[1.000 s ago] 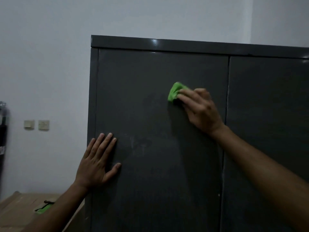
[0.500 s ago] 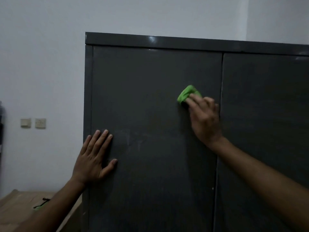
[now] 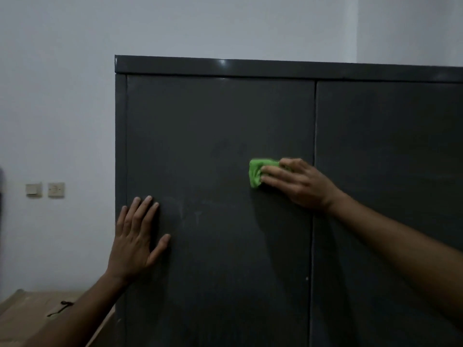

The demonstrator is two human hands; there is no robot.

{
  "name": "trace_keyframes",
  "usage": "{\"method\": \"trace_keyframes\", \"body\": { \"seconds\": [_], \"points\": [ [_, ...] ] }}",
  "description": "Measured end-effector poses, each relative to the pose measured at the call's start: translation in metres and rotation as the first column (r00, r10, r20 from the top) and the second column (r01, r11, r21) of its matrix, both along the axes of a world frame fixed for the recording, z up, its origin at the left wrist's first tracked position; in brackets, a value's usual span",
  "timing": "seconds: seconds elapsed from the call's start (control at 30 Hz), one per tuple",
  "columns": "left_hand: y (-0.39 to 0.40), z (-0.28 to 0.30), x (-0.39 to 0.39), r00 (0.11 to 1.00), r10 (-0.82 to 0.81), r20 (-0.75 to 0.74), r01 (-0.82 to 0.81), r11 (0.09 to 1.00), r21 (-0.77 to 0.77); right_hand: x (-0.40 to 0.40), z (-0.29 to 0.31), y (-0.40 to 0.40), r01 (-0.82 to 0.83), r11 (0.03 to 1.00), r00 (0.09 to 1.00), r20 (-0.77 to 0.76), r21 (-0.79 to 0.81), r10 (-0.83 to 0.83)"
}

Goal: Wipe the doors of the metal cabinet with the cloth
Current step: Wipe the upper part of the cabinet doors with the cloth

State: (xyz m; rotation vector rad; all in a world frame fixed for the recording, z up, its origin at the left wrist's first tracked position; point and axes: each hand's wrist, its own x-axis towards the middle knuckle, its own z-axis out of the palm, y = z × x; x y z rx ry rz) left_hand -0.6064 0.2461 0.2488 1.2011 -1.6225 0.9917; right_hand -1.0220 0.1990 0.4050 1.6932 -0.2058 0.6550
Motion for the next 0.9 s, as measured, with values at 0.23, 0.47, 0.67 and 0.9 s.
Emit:
{"method": "trace_keyframes", "body": {
  "seconds": [0.23, 0.47, 0.67, 0.9],
  "points": [
    [-0.006, 0.003, -0.091, 0.972, -0.181, 0.147, 0.191, 0.98, -0.062, 0.006, 0.002, -0.003, -0.165, 0.982, 0.733, 0.678, 0.094, 0.058],
    [-0.021, 0.002, -0.185, 0.895, -0.288, 0.342, 0.294, 0.955, 0.034, -0.063, 0.029, -0.005, -0.106, 0.991, 0.816, 0.576, 0.08, 0.041],
    [-0.038, 0.004, -0.234, 0.887, -0.228, 0.401, 0.211, 0.974, 0.088, -0.066, -0.019, -0.004, -0.131, 0.98, 0.956, 0.281, 0.148, 0.086],
    [-0.051, -0.004, -0.232, 0.884, -0.086, 0.46, 0.079, 0.996, 0.033, -0.114, 0.041, -0.009, -0.16, 0.983, 0.832, 0.549, 0.094, 0.083]
  ]
}}
